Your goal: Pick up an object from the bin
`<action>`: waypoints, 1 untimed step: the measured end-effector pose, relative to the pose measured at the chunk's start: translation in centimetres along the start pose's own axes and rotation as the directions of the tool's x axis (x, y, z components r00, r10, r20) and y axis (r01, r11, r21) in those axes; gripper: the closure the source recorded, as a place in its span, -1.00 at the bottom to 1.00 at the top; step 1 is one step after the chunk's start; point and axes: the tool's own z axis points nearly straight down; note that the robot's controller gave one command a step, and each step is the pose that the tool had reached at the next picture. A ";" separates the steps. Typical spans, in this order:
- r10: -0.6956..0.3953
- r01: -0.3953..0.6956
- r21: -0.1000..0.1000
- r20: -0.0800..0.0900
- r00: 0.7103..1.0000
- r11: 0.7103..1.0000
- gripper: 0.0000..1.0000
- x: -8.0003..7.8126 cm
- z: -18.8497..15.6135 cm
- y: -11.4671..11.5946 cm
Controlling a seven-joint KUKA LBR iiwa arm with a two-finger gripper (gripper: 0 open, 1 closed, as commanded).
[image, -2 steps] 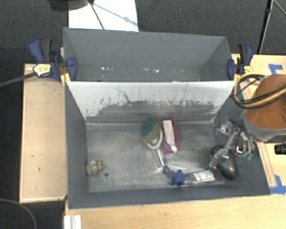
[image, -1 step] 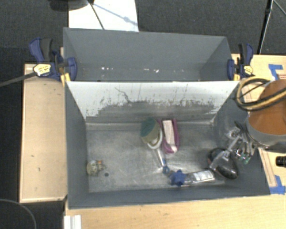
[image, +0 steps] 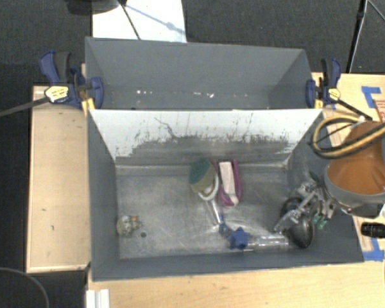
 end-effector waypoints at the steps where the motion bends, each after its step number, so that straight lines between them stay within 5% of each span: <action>1: 0.065 -0.065 0.007 0.006 0.998 0.998 -1.00 1.0 0.1 0.4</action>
Offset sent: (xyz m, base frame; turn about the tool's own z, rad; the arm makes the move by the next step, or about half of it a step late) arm -0.0132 0.0028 -0.0049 0.0773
